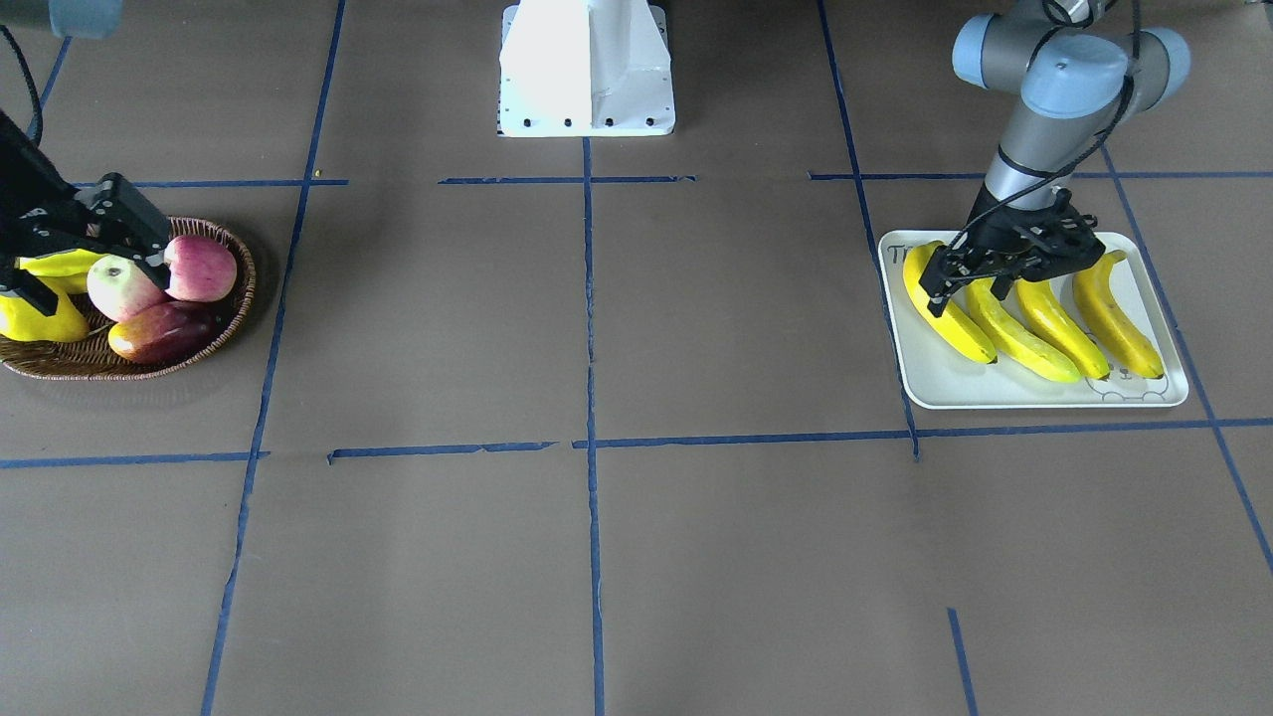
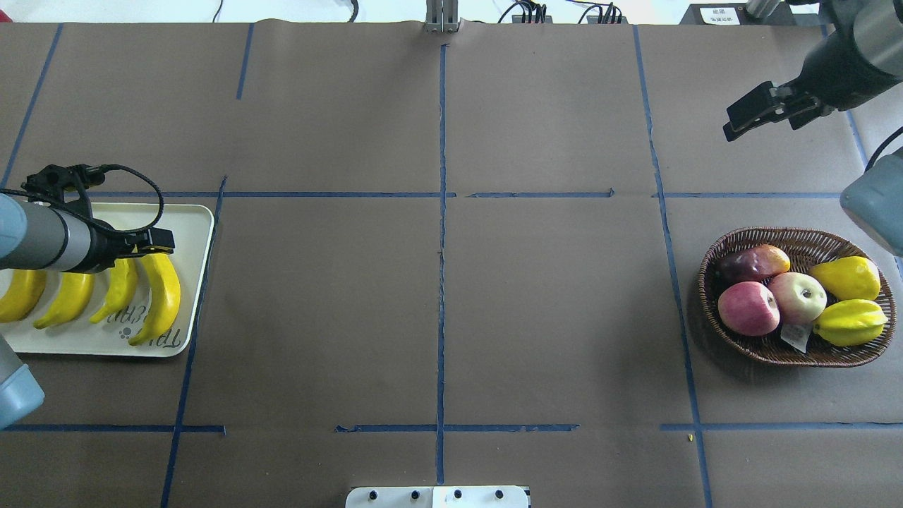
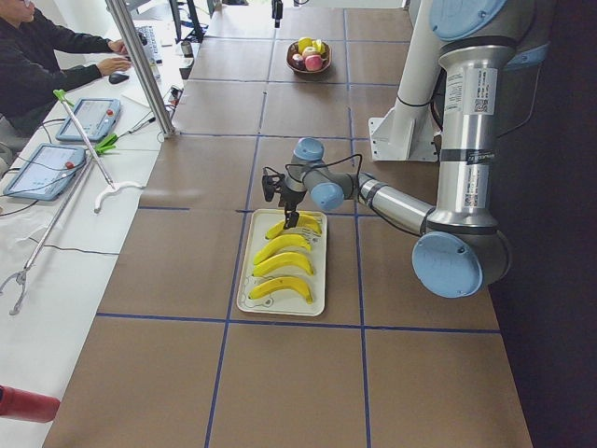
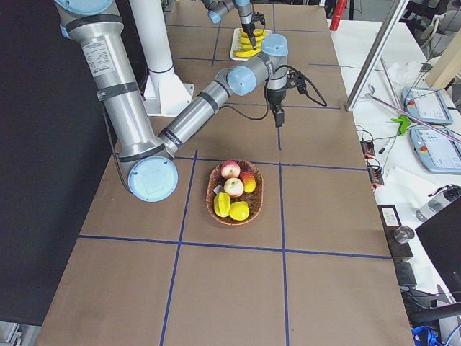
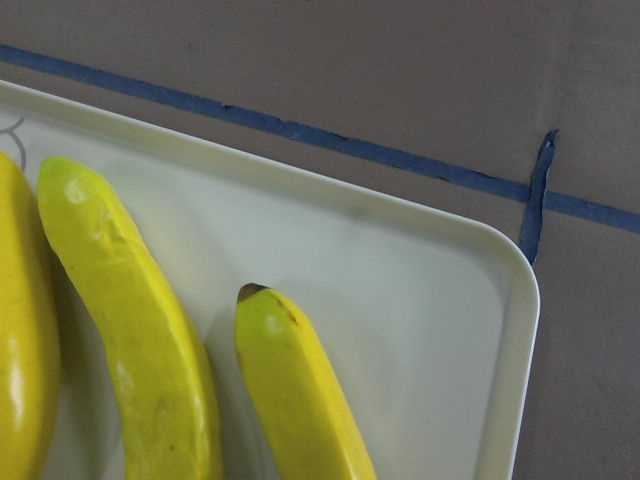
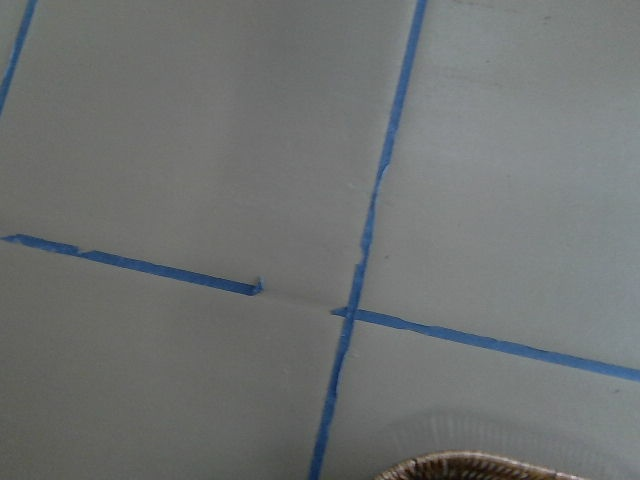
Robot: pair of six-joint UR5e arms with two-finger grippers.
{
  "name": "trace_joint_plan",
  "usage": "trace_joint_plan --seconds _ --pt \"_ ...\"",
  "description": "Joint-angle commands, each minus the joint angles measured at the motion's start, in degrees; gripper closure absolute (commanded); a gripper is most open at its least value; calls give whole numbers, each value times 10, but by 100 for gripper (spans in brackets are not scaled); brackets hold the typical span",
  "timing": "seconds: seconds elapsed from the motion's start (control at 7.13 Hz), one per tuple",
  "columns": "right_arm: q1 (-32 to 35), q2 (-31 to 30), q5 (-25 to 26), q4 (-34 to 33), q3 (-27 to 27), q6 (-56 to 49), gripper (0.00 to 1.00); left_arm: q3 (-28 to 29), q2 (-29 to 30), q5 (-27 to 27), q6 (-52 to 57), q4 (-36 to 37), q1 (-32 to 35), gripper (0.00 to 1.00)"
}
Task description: Transfer all bananas from basket to plate
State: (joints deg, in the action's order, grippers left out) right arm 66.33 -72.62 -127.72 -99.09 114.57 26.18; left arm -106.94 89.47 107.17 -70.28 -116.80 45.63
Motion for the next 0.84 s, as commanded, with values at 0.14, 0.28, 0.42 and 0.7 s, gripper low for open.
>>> trace_joint_plan --seconds 0.14,0.28,0.42,0.7 --pt "118 -69 -35 0 -70 -230 0 -2 -5 182 316 107 209 0" --pt "154 -109 -92 4 -112 -293 0 1 -8 213 434 170 262 0" --pt "205 -137 -148 7 -161 -345 0 13 -11 234 553 224 324 0" --pt "223 -139 -148 8 -175 -349 0 81 -33 271 695 251 421 0"
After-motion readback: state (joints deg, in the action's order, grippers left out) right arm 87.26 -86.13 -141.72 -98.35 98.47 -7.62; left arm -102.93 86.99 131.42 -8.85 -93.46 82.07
